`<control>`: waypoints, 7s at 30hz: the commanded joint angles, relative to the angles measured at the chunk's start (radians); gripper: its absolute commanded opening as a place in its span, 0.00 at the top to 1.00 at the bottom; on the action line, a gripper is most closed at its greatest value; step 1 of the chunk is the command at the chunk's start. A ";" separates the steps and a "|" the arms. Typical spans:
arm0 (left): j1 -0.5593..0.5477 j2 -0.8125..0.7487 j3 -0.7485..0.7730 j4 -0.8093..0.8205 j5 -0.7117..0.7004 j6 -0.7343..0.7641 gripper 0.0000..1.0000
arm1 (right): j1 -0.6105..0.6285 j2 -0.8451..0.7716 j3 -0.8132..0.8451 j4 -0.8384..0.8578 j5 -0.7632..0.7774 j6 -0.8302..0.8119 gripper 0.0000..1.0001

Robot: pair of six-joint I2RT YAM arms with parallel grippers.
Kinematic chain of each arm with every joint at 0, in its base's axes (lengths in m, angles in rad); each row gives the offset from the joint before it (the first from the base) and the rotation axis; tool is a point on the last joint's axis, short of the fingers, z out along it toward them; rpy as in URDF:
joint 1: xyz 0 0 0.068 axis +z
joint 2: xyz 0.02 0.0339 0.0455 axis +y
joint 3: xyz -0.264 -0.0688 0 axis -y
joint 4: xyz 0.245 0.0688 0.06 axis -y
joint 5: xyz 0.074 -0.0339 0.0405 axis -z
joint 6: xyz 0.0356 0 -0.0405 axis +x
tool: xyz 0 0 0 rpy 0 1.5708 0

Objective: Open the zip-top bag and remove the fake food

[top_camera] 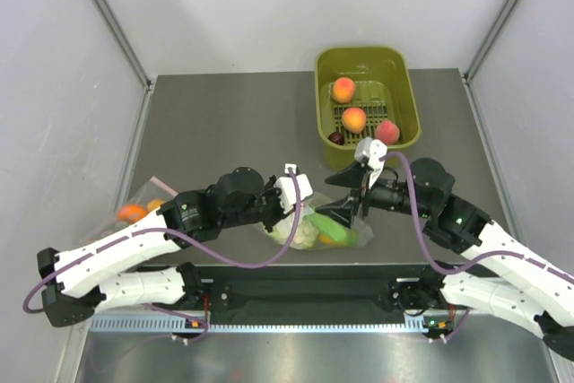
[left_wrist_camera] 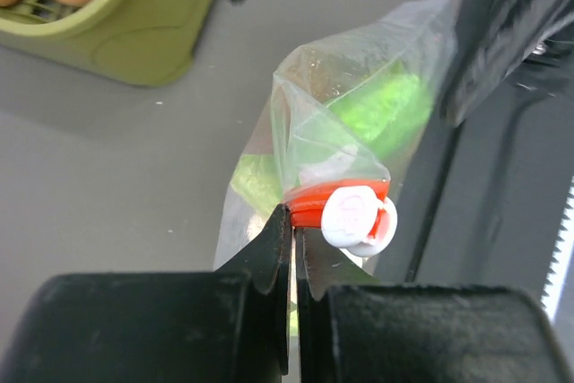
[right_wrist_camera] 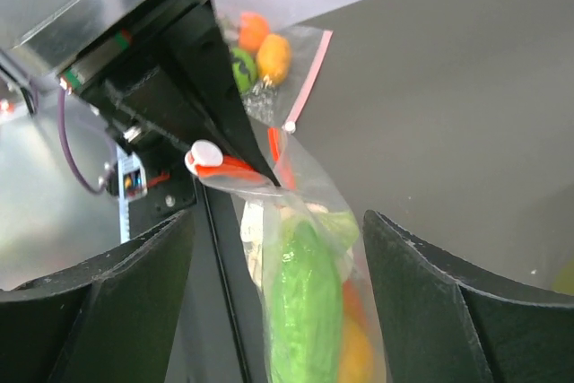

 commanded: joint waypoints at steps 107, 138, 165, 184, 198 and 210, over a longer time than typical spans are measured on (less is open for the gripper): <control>0.005 -0.033 0.036 0.100 0.240 0.048 0.93 | 0.252 0.023 0.034 -0.107 0.284 0.022 0.88; 0.005 0.023 0.144 -0.079 0.326 0.072 0.94 | 0.247 -0.080 -0.021 -0.064 0.283 0.049 1.00; 0.005 0.102 0.250 -0.150 0.355 0.129 0.97 | 0.249 0.055 0.129 -0.237 0.167 -0.107 0.55; 0.005 0.111 0.240 -0.167 0.361 0.135 0.99 | 0.249 0.000 0.056 -0.093 0.252 -0.106 1.00; 0.007 0.178 0.243 -0.147 0.361 0.143 1.00 | 0.250 -0.088 0.028 -0.068 0.225 -0.106 1.00; 0.007 0.204 0.206 -0.145 0.361 0.132 1.00 | 0.249 -0.157 0.042 -0.110 0.272 -0.140 1.00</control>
